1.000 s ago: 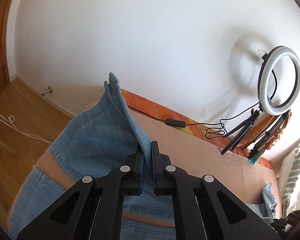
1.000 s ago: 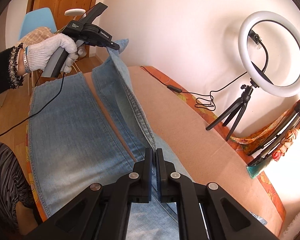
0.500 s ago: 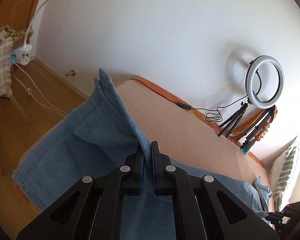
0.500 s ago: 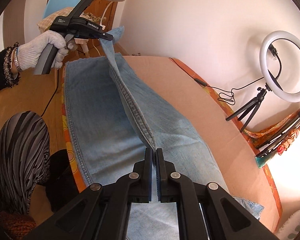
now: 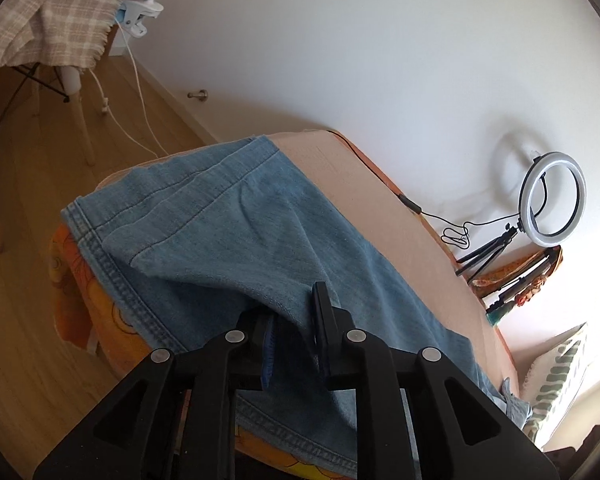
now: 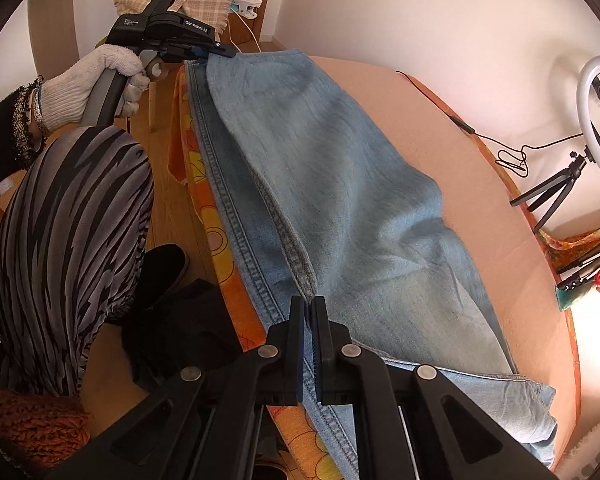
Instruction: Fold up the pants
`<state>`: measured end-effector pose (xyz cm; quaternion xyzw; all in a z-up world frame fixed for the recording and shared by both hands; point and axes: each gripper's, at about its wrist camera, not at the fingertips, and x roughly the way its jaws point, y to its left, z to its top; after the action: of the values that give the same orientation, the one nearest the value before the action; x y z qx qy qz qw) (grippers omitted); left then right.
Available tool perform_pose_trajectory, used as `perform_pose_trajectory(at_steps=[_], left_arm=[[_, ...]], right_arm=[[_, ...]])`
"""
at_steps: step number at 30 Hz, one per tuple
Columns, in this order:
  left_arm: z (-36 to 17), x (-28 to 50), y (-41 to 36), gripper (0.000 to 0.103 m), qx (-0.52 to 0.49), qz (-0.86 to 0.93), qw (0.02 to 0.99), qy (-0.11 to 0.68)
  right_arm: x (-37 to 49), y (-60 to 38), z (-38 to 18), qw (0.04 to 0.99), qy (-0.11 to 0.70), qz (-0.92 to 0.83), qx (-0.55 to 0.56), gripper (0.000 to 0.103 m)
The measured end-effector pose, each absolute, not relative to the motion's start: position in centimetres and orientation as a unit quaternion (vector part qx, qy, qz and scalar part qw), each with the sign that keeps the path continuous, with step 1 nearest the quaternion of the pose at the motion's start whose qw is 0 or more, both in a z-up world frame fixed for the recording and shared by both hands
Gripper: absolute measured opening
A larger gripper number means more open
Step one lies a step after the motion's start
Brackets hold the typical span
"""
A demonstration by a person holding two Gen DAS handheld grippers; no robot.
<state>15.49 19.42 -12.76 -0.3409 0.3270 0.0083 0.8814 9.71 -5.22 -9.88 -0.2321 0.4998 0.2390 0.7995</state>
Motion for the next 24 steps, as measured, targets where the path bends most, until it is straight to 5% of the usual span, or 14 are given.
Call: perform_pose_trajectory(at_steps=[3,15,20,24], left_arm=[[-13.5,15.2,21.1,0.031,-0.369,0.033,0.87,0.326],[-15.4,15.3,25.3,0.031,-0.439,0.063,0.839,0.314],[-15.8,15.0,25.0,0.014,-0.422,0.073,0.85,0.306],[-15.6,13.9,25.3,0.012,-0.417,0.073,0.864,0.273]], right_arm=[[9.5,-4.9,-10.4,0.793,0.506,0.238,-0.242,0.001],[10.3,-4.7,-11.2,0.783,0.524,0.233,-0.24,0.001],[10.5,-4.6,-11.5,0.783,0.528,0.229,-0.235,0.001],[10.4,-4.5,-11.6,0.784,0.529,0.227,-0.233,0.002]])
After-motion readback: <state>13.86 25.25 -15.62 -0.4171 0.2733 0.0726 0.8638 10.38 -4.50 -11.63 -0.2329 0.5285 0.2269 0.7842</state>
